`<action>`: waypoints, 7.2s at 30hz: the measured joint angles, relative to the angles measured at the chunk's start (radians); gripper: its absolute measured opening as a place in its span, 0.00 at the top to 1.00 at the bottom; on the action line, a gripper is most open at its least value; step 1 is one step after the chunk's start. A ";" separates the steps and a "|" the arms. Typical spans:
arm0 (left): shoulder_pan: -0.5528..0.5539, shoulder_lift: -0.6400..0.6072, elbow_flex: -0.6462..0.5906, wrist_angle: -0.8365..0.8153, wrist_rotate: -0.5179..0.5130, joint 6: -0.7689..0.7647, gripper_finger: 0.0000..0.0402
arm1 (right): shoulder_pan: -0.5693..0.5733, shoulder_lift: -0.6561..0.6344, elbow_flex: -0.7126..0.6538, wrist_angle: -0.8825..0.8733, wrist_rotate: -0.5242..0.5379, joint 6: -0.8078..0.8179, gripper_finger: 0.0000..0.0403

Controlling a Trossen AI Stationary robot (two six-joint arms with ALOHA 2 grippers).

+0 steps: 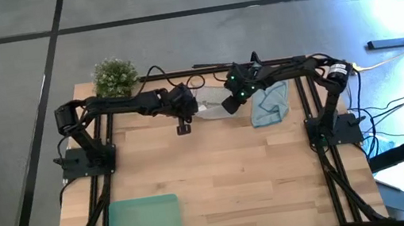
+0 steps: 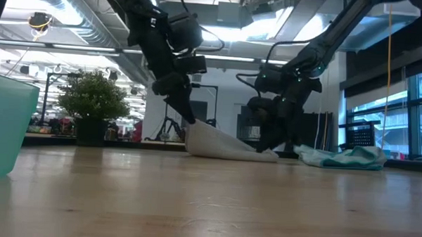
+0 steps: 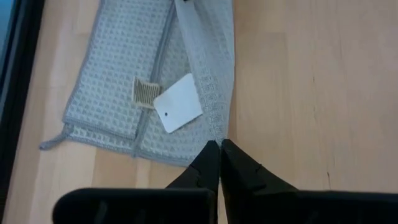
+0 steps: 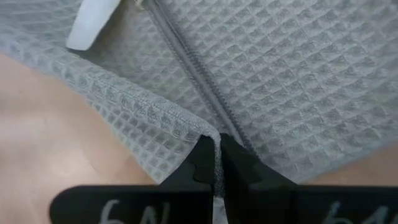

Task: Roll microfiber towels into tight, uniform cylinder then place into a basket
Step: Roll the gray microfiber cloth

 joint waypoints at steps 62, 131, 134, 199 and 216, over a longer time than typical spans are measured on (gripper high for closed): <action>0.089 0.238 0.002 0.212 -0.071 -0.132 1.00 | -0.087 -0.106 0.109 -0.168 -0.220 -0.231 0.66; -0.023 -0.016 0.109 -0.068 -0.138 -0.105 0.82 | 0.215 -0.018 -0.031 0.084 -0.165 -0.631 0.66; -0.026 -0.016 0.109 -0.070 -0.138 -0.105 0.82 | 0.224 -0.062 -0.031 0.065 -0.132 -0.633 0.66; -0.027 -0.017 0.109 -0.120 -0.056 -0.105 0.82 | 0.036 0.016 0.091 -0.208 -0.618 -0.363 0.97; -0.035 -0.017 0.109 -0.170 -0.057 -0.097 0.82 | -0.092 0.132 0.092 -0.190 -0.772 -0.120 0.97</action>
